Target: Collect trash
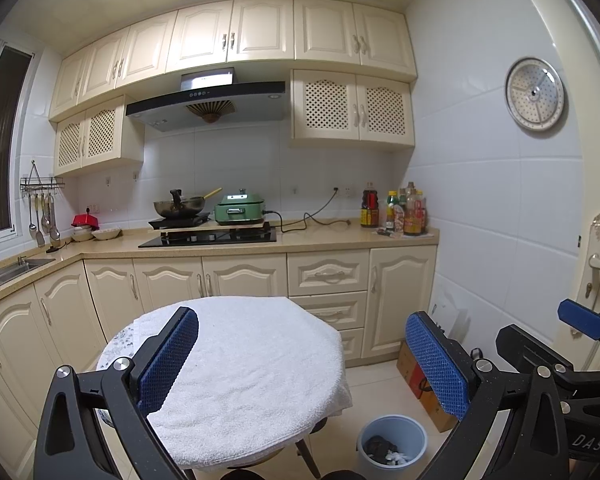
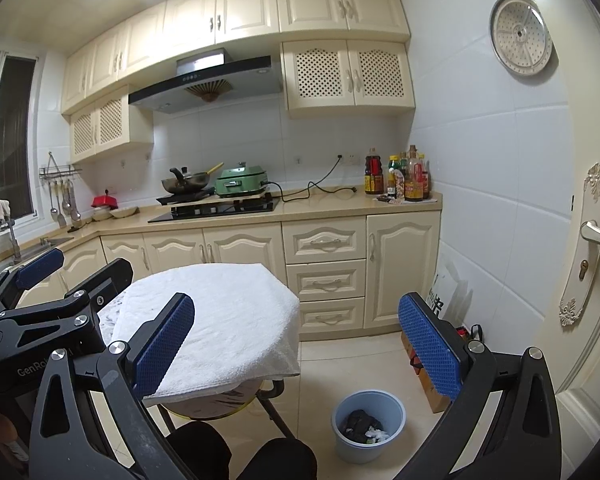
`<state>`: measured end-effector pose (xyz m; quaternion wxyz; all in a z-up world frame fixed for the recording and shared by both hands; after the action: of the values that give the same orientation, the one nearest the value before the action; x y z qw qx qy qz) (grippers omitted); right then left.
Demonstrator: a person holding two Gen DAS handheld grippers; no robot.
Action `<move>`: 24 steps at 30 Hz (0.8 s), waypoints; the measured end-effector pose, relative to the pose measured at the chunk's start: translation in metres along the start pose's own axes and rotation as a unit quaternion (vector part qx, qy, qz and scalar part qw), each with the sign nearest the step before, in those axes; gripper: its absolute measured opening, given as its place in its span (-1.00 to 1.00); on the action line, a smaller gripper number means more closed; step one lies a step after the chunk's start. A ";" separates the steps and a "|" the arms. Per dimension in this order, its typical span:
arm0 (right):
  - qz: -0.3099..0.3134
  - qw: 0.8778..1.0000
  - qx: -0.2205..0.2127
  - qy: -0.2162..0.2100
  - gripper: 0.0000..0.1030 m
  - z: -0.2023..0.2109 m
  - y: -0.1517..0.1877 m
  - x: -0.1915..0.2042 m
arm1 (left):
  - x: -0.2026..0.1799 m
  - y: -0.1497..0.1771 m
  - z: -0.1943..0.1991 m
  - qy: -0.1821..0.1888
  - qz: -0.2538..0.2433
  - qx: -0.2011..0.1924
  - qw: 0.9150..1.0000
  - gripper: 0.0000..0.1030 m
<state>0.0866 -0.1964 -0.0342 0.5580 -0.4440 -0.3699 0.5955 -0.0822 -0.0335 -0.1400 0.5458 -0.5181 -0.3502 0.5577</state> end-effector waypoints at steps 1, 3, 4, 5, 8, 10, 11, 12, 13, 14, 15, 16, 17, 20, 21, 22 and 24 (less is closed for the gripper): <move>0.000 1.000 0.000 0.000 1.00 0.000 0.000 0.000 | 0.000 0.000 0.001 0.000 0.000 -0.001 1.000 0.99; 0.000 1.000 0.000 0.000 1.00 0.000 0.000 0.000 | 0.000 0.001 0.000 0.000 0.000 -0.003 1.000 0.99; 0.000 1.000 0.000 0.000 1.00 0.000 0.000 0.000 | 0.000 0.002 0.001 -0.001 0.000 -0.003 1.000 0.99; 0.000 1.000 0.000 0.000 1.00 0.000 0.000 0.000 | -0.001 0.003 0.000 -0.001 0.000 -0.004 1.000 0.99; 0.000 1.000 0.000 0.000 1.00 0.000 0.000 0.000 | -0.002 0.006 0.000 -0.003 0.000 -0.005 1.000 0.99; 0.000 1.000 0.000 0.000 1.00 0.000 0.000 0.000 | -0.002 0.006 -0.001 -0.003 0.000 -0.004 1.000 0.99; 0.000 1.000 0.000 0.000 1.00 0.000 0.000 0.000 | -0.002 0.007 -0.001 -0.003 0.000 -0.004 1.000 0.99; 0.000 1.000 0.001 0.000 1.00 0.000 0.000 0.000 | -0.002 0.007 -0.001 -0.003 0.000 -0.004 1.000 0.99; 0.000 1.000 0.001 -0.001 1.00 0.000 0.001 0.001 | -0.002 0.007 -0.001 -0.004 0.000 -0.004 1.000 0.99; 0.000 1.000 0.001 0.000 1.00 0.000 0.000 0.001 | 0.000 0.007 -0.001 -0.003 0.000 -0.004 1.000 0.99; 0.000 1.000 0.001 0.000 1.00 0.000 0.000 0.001 | 0.000 0.007 -0.001 -0.003 0.000 -0.003 1.000 0.99; 0.000 1.000 0.001 0.000 1.00 0.000 0.000 0.001 | 0.000 0.007 -0.001 -0.003 0.000 -0.004 1.000 0.99; 0.000 1.000 0.001 0.000 1.00 0.000 0.000 0.001 | 0.000 0.007 -0.001 -0.004 0.000 -0.004 1.000 0.99; -0.001 1.000 0.001 -0.001 1.00 0.000 0.000 0.001 | 0.000 0.007 -0.001 -0.004 -0.001 -0.004 1.000 0.99; -0.001 1.000 0.001 -0.001 1.00 0.000 0.000 0.001 | 0.000 0.008 -0.001 -0.005 -0.001 -0.004 1.000 0.99; 0.000 1.000 0.001 0.000 1.00 0.000 0.000 0.001 | 0.000 0.008 -0.002 -0.005 -0.001 -0.004 1.000 0.99; 0.000 1.000 0.001 0.000 1.00 0.000 0.000 0.001 | 0.000 0.008 -0.002 -0.005 -0.001 -0.004 1.000 0.99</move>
<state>0.0864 -0.1953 -0.0344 0.5588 -0.4431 -0.3694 0.5958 -0.0822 -0.0346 -0.1480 0.5427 -0.5169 -0.3555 0.5585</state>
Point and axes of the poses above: each gripper's, at about its wrist camera, not at the fingertips, and z roughly against the way its jaws point, x to its left, y to its underside, the point moved 5 cm from there along -z, roughly the way its jaws point, and after that the axes turned 11 degrees about z, right-handed, at the moved point
